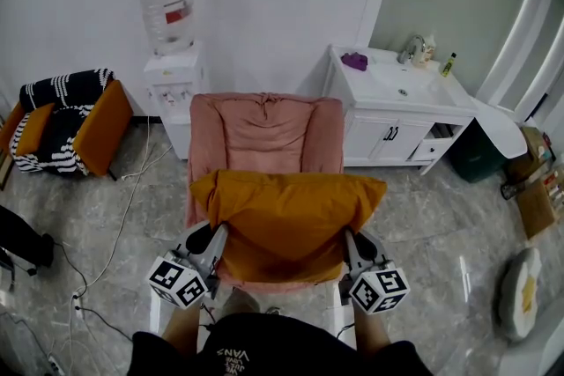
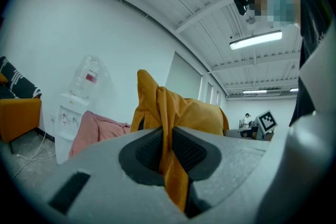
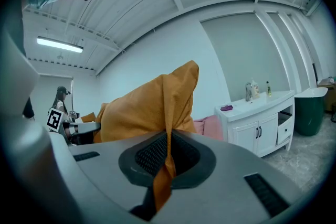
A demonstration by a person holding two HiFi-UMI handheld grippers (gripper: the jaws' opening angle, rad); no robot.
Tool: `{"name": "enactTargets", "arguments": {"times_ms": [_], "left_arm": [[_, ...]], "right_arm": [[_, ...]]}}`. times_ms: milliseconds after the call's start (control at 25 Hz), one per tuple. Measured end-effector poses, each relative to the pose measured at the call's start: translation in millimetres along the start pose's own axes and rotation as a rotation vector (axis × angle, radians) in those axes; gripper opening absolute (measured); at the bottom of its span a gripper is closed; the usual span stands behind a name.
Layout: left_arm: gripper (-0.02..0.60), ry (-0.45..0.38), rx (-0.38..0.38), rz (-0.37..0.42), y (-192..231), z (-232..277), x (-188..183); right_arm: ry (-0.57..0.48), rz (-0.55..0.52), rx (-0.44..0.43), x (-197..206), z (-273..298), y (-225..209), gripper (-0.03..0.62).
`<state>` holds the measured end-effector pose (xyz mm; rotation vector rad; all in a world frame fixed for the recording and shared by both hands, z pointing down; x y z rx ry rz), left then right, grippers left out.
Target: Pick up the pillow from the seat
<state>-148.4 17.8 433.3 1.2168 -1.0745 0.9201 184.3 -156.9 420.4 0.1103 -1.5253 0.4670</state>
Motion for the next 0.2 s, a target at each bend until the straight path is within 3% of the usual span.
{"name": "enactTargets", "arguments": {"times_ms": [200], "left_arm": [[0.053,0.007,-0.011,-0.011,-3.1,1.6,-4.1]], "right_arm": [[-0.001,0.002,0.0,-3.0,0.4,-2.3,0.009]]}}
Point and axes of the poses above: the fingertips, and each gripper's own axes: z forward along the fingers, y to its left, x out of its underside, the point moved 10 cm from there along -z, backward along the fingers, and after that the axes turned 15 degrees about -x, right-handed, at the moved point
